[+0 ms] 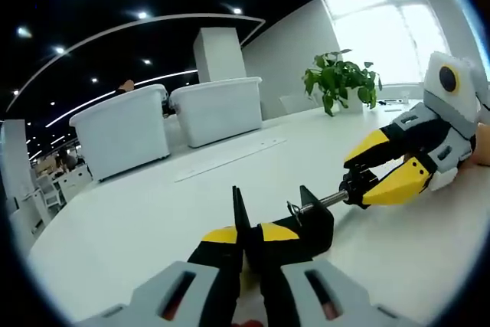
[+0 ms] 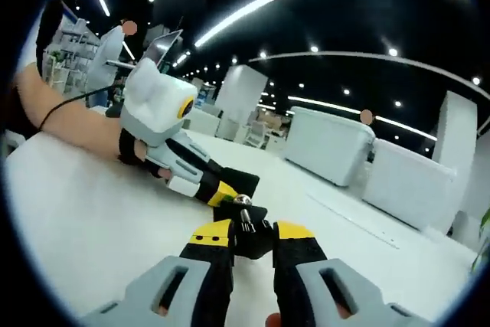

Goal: Clamp the fixed fixture on the desktop, loosen the retaining clip, secure it to the edge of the desk, and tighten the retaining clip.

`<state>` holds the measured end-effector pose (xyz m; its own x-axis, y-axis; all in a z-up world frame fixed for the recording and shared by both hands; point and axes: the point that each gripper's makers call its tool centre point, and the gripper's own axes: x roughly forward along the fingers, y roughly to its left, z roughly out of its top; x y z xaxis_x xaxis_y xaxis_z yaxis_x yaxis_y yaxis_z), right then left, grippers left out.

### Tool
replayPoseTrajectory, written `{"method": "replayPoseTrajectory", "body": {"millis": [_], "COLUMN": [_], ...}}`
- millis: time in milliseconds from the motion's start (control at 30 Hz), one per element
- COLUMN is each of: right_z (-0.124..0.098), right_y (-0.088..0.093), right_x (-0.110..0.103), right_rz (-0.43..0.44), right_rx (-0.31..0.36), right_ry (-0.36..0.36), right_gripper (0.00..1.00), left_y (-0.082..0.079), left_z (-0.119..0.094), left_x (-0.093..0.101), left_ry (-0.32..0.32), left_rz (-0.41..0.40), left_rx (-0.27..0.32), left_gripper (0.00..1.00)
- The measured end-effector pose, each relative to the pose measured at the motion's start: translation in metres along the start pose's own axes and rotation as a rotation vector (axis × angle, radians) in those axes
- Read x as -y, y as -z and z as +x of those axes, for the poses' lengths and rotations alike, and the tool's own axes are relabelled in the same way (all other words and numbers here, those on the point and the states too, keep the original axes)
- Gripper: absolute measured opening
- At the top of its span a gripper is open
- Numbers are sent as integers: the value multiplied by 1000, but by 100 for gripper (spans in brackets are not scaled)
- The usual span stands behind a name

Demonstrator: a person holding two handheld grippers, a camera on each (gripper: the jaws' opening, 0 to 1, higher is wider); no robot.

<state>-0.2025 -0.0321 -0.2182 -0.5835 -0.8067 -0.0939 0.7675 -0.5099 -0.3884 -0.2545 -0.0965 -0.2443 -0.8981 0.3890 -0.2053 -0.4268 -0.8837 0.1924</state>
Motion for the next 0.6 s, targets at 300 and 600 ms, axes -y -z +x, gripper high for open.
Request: {"method": "replayPoseTrajectory", "body": {"millis": [300,600], "right_z": [-2,1], "right_y": [-7,7], "right_x": [28,27], "right_rz": [388,632], "right_rx": [73,20], "right_ry": [-37,-114], "right_gripper": [29,27], "left_y": [0,0], "left_z": [0,0], "left_x": [1,1], "left_ry": [7,8], "left_rz": [5,7], "left_rx": [2,2], "left_gripper": [8,8]}}
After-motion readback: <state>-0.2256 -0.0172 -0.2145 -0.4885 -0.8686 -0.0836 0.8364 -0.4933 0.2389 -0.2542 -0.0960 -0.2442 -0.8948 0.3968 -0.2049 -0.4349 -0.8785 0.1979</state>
